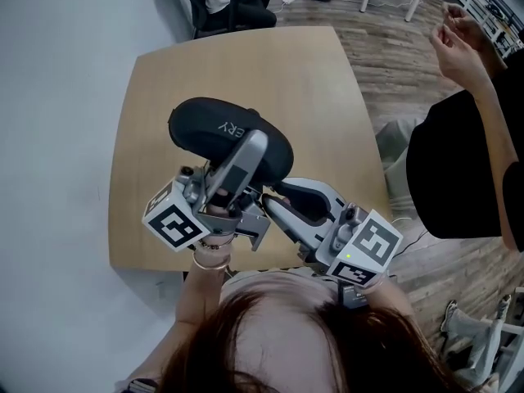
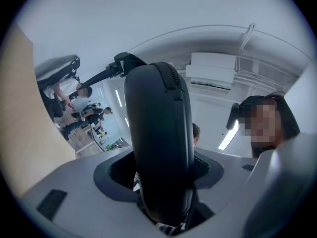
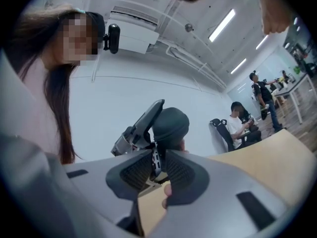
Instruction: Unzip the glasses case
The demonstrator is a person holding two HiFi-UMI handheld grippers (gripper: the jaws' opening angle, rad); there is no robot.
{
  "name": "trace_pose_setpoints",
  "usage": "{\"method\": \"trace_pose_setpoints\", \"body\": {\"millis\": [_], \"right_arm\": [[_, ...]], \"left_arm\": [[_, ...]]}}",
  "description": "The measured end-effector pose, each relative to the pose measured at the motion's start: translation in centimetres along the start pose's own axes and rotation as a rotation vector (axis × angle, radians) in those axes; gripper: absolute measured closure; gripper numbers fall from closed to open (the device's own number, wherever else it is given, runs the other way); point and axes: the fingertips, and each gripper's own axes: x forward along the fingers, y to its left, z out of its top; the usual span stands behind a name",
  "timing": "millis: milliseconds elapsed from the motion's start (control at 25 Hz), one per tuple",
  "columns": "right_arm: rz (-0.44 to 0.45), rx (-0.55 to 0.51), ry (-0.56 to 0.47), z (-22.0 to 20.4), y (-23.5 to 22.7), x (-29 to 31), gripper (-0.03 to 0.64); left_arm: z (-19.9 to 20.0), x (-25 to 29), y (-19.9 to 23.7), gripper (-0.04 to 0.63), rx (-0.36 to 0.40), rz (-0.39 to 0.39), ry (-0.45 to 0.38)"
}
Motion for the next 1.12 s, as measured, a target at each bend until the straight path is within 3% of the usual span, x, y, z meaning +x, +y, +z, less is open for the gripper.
{"method": "trace_pose_setpoints", "body": {"millis": [280,440,1120], "right_arm": [[-0.002,0.011,-0.040,1.0,0.1,-0.2,0.560],[-0.017,-0.040,-0.026,0.9,0.1,0.0,0.597],[-0.082,-0.119,0.050,-0.2,-1.0,-0.8,0.601]], "left_arm": [[0.1,0.2,-0.7,0.321,0.063,0.016,-0.015],[0.3,-0.1,-0.1,0.322,0.052,0.035,-0.018],[-0.9,-1.0,2.1,0.331,0.001,0.127,0.037]]}}
